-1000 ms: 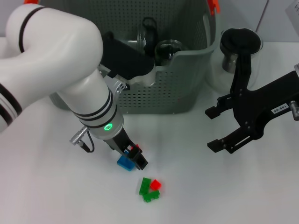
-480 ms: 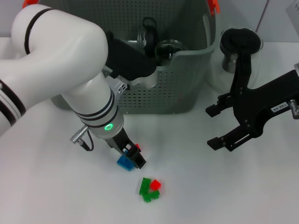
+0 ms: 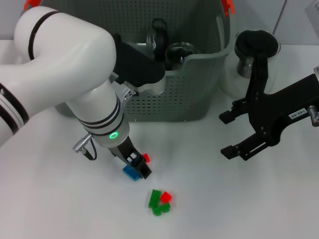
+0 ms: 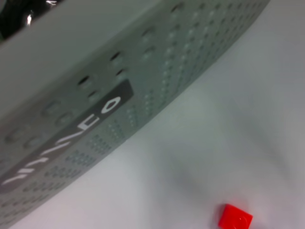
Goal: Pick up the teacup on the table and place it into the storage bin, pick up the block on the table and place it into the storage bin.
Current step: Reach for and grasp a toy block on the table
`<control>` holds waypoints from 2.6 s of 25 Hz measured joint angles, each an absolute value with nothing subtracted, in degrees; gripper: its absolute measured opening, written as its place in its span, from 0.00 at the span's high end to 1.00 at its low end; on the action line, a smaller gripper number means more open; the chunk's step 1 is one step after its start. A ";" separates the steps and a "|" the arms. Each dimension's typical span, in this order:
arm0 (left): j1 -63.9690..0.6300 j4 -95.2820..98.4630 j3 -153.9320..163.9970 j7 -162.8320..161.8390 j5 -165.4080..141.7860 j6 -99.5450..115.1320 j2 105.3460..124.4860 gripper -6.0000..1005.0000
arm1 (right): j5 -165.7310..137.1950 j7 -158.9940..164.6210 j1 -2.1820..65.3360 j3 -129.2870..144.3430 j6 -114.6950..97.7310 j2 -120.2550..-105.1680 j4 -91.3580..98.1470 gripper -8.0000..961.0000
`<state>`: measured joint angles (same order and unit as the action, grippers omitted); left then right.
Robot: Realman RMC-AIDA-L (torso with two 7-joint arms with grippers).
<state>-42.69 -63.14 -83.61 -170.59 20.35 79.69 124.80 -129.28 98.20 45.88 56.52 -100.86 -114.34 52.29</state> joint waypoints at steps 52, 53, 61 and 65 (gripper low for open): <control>-43.73 -63.79 -81.28 -170.51 20.04 81.50 124.81 0.23 | -129.15 97.56 45.35 56.42 -99.77 -114.76 52.20 0.01; -43.75 -63.67 -81.28 -170.51 20.04 81.42 124.80 0.23 | -129.16 97.55 45.35 56.42 -99.76 -114.77 52.21 0.01; -43.87 -63.43 -81.30 -170.51 20.04 81.19 124.80 0.26 | -129.20 97.55 45.35 56.42 -99.67 -114.79 52.20 0.01; -44.03 -63.12 -81.19 -170.50 20.04 81.22 124.80 0.30 | -129.20 97.55 45.35 56.42 -99.59 -114.78 52.21 0.01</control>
